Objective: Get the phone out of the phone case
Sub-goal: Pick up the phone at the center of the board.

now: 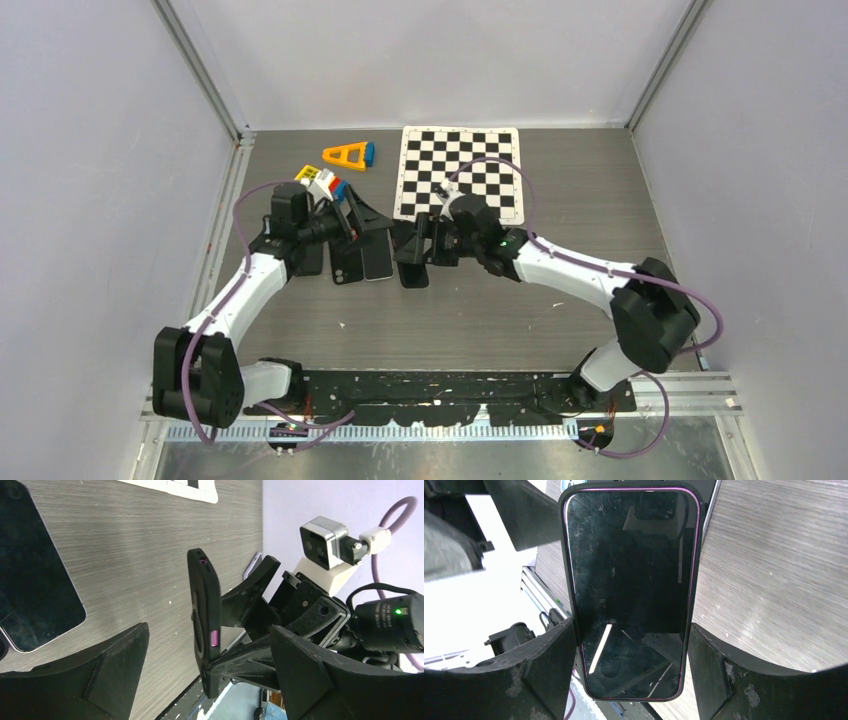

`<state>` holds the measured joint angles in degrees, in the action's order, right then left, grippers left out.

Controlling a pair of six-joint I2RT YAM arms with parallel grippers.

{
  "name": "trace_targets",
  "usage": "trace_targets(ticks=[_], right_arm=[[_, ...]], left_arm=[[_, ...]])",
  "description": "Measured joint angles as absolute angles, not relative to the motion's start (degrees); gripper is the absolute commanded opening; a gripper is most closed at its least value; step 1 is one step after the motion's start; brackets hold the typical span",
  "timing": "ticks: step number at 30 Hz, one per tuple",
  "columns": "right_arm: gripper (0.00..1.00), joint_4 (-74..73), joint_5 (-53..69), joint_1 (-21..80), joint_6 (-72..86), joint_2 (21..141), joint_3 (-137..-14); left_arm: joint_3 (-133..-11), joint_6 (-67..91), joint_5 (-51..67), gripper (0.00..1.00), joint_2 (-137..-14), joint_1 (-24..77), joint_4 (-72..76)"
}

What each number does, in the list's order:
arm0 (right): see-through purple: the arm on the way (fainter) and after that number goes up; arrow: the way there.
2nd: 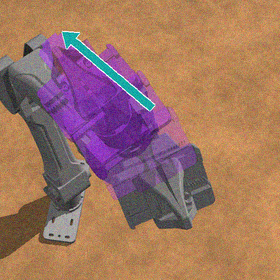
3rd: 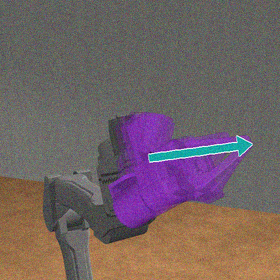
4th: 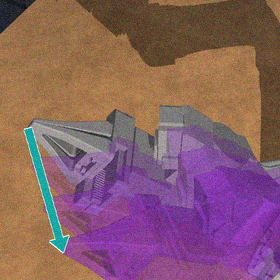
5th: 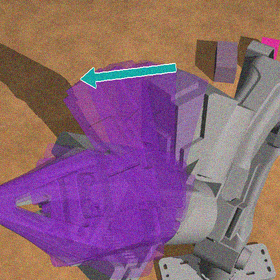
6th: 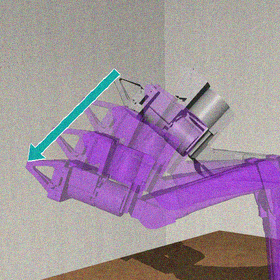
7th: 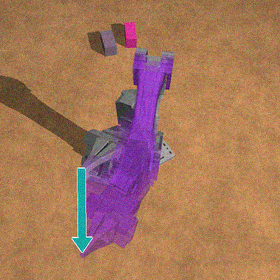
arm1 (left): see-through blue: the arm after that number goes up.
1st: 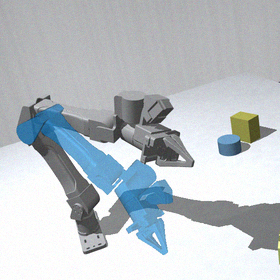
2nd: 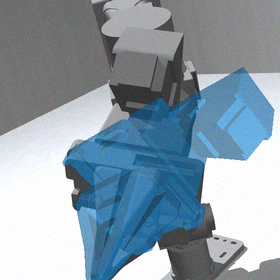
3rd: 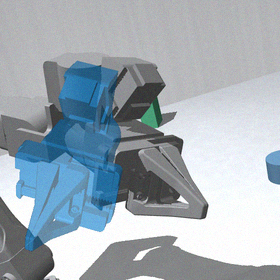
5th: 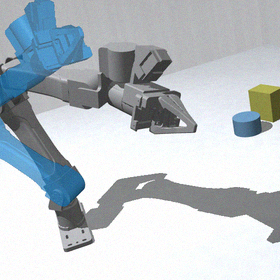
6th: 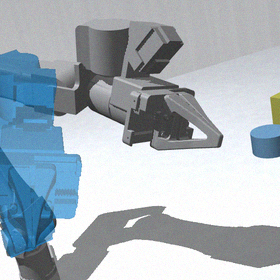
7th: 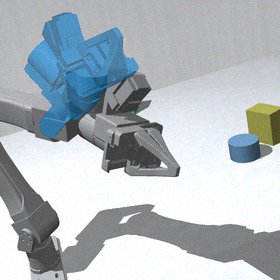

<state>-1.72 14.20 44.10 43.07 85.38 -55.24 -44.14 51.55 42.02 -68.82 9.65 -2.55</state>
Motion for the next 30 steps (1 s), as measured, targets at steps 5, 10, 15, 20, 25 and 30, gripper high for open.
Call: trace_targets(ticks=[5,10,15,20,25,30], right_arm=[[0.3,-1.0,15.4,44.5,43.7,92.2,-59.6],[0.3,-1.3,16.9,44.7,43.7,95.7,-62.5],[0.3,0.2,18.7,44.9,44.3,96.1,-63.3],[0.3,0.5,19.7,45.5,45.0,97.9,-65.5],[0.3,0.6,19.8,46.7,44.9,100.1,-67.5],[0.3,0.3,19.8,47.1,44.2,100.6,-68.1]], left_arm=[[-48.5,47.9,35.9,0.83,-72.1,13.3,-8.7],[-50.0,47.7,32.4,0.68,-75.6,14.4,-10.9],[-50.1,48.5,30.6,0.53,-79.4,14.4,-12.3],[-50.7,51.5,29.9,0.45,-80.4,15.1,-12.8],[-52.2,53.4,27.7,0.45,-80.4,16.2,-16.2],[-53.5,53.5,26.4,0.36,-80.2,16.4,-20.3]])
